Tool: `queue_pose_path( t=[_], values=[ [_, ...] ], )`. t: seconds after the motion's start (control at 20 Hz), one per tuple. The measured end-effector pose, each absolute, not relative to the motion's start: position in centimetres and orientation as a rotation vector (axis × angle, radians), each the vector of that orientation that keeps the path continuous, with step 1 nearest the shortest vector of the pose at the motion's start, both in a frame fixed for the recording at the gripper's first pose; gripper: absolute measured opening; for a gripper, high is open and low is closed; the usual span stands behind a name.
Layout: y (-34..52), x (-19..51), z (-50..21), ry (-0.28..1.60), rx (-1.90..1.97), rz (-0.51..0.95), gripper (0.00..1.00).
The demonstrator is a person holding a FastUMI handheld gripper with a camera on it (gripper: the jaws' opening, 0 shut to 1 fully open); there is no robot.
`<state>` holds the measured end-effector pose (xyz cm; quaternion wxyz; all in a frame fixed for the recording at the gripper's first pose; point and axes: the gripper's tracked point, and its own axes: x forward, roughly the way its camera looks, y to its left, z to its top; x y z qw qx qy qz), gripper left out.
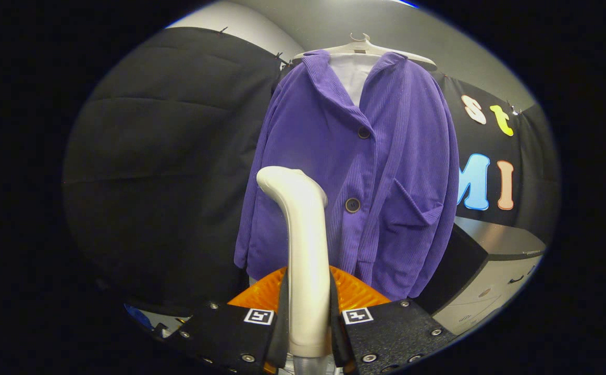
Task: Iron the clothes twice with a garment steamer, once on the left side and once on the right side.
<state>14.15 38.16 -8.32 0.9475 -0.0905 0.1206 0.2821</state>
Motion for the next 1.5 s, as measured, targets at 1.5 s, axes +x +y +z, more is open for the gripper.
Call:
queue_pose_path(
  t=[1.5],
  values=[
    [25.8, 2.9, -21.9, 0.576, -0.138, 0.482, 0.33]
  ],
)
